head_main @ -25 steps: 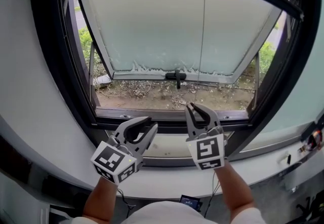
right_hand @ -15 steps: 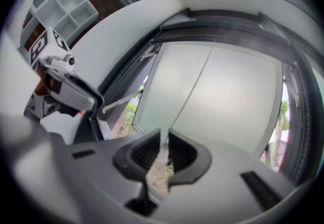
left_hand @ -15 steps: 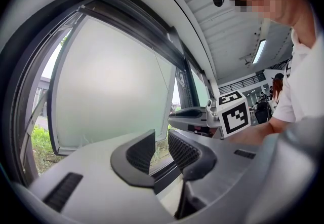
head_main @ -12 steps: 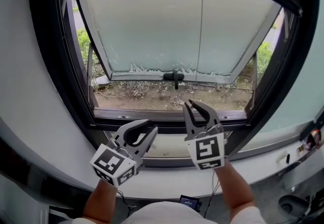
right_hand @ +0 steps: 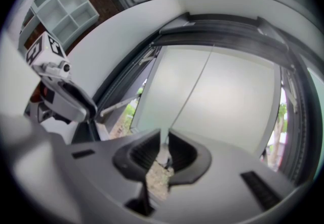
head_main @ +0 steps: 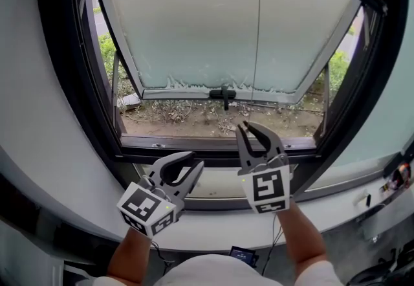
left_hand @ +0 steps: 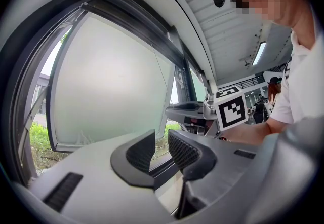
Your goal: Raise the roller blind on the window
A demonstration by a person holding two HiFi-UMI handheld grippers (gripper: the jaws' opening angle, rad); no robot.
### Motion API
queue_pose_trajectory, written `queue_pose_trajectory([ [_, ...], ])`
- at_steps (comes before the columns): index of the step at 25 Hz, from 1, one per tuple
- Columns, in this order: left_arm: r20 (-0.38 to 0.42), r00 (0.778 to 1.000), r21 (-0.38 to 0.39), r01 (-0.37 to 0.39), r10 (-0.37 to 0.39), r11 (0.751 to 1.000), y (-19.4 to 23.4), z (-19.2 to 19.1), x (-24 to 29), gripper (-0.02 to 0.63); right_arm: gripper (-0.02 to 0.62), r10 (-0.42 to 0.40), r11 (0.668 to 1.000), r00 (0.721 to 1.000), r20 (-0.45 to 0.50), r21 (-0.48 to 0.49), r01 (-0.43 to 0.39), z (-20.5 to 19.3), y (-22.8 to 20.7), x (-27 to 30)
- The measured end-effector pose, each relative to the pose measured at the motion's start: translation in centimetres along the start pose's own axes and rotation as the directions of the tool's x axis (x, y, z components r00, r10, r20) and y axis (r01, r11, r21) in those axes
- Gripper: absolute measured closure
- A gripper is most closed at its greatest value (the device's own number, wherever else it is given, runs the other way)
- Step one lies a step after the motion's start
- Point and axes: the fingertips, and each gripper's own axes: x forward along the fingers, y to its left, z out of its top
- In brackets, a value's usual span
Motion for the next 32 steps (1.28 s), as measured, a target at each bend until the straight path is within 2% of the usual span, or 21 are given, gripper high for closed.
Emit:
queue_pose_trajectory([
  [32, -0.023, 0.999, -0.027, 0.022, -0.023, 0.999, -0.6, -0.9, 0.0, 0.508, 0.538, -0.030, 0.999, 0.999, 0.045, -0.017, 0.030, 2.6, -1.6, -0.4],
])
